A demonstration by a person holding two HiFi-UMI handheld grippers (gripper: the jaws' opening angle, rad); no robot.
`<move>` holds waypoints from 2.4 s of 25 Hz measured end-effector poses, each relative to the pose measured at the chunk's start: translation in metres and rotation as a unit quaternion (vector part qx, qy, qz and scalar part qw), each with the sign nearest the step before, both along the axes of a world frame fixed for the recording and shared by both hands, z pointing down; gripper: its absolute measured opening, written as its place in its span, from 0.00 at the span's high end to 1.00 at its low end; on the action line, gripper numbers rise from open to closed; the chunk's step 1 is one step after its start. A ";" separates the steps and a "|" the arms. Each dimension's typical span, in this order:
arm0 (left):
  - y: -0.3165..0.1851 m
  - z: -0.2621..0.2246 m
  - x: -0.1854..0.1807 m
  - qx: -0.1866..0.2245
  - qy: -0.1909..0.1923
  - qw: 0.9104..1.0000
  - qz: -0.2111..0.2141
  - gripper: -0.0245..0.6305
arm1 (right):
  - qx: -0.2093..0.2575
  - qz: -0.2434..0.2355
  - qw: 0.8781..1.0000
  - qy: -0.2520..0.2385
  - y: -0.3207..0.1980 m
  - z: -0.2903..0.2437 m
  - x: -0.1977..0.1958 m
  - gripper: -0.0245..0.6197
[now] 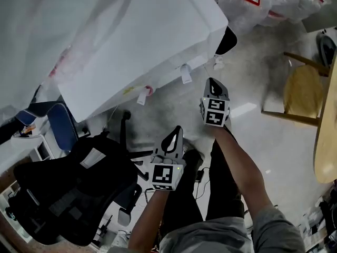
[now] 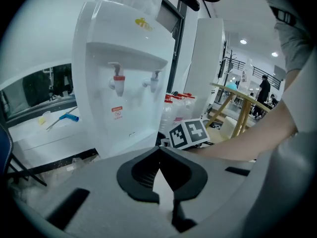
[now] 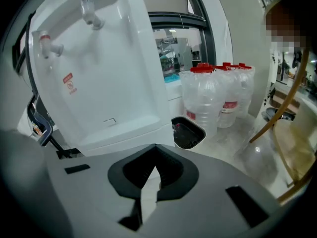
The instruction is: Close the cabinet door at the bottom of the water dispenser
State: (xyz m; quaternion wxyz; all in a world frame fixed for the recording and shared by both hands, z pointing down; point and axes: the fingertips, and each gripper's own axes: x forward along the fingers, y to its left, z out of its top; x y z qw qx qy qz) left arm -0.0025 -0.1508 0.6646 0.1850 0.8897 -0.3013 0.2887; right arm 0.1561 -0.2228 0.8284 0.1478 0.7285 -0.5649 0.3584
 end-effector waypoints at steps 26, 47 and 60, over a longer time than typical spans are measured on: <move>0.027 -0.189 -0.016 0.061 0.035 0.997 -0.027 0.95 | 0.138 -0.097 0.985 0.040 0.072 -0.296 -0.015 0.95; -0.002 -0.409 -0.018 0.173 0.146 0.972 -0.061 0.95 | 0.280 -0.140 0.948 0.050 0.083 -0.568 -0.065 0.95; -0.016 -0.470 -0.038 0.235 0.169 0.955 -0.065 0.95 | 0.357 -0.194 0.912 0.063 0.074 -0.641 -0.108 0.95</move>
